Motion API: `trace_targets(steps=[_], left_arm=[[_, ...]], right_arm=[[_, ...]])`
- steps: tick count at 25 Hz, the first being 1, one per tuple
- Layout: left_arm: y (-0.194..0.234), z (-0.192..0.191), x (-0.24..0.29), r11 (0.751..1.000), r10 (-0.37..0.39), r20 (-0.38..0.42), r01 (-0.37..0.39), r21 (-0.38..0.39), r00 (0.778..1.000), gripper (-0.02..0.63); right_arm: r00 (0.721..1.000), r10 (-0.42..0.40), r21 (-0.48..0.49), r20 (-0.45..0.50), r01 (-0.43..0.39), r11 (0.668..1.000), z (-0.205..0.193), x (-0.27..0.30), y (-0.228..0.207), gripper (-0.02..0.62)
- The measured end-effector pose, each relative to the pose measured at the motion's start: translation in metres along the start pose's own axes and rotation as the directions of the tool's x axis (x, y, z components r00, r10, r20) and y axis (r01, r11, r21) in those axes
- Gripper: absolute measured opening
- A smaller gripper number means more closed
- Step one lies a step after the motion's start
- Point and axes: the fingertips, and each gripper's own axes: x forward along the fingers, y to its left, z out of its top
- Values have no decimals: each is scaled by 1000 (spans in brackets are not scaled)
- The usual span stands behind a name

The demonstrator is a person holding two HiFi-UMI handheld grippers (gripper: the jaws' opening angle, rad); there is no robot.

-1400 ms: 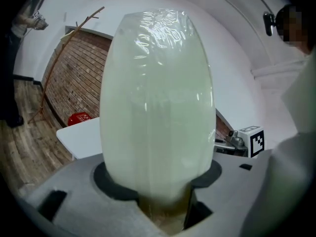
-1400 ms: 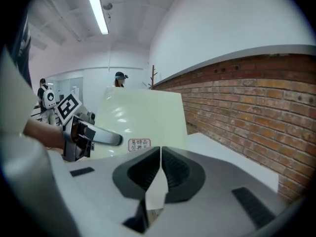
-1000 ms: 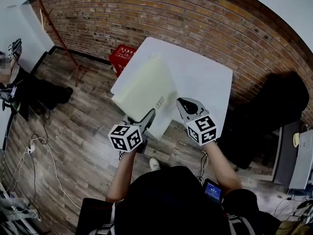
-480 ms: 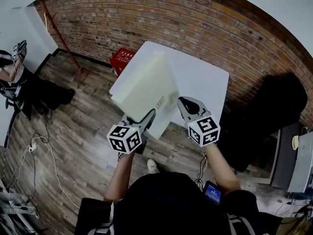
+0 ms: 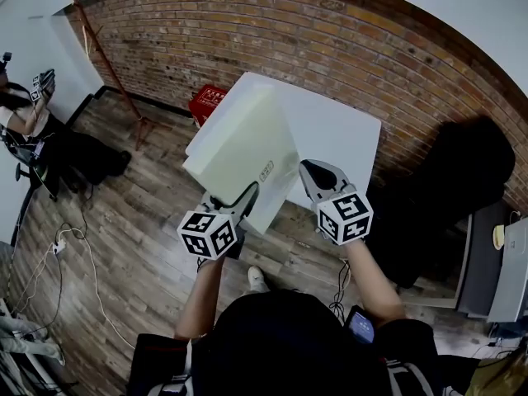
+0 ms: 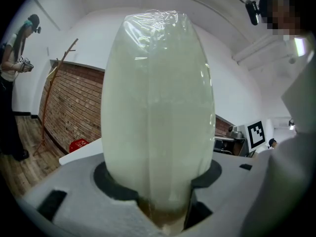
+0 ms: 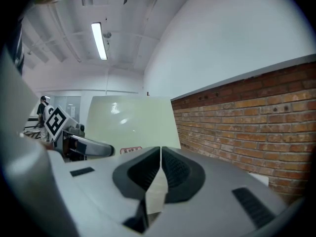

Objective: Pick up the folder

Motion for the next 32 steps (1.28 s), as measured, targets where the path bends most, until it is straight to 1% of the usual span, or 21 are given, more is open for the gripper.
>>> trace_targets(steps=[7, 13, 21, 27, 32], left_arm=[[-27, 5, -14, 999, 8, 24, -9, 45, 1000, 275], [-46, 6, -25, 999, 14, 49, -17, 47, 999, 275], [-74, 2, -35, 998, 16, 68, -21, 67, 998, 275], [-86, -5, -43, 997, 22, 83, -28, 70, 996, 275], [-91, -7, -46, 996, 26, 78, -33, 85, 997, 275]], right_arm=[[999, -3, -32, 36, 4, 999, 13, -27, 7, 34], [998, 4, -35, 55, -2, 999, 17, -48, 15, 32], [998, -4, -30, 69, 6, 1000, 13, -78, 17, 31], [997, 3, -34, 83, 0, 999, 9, -96, 18, 29], [996, 7, -37, 93, -4, 999, 8, -104, 22, 28]])
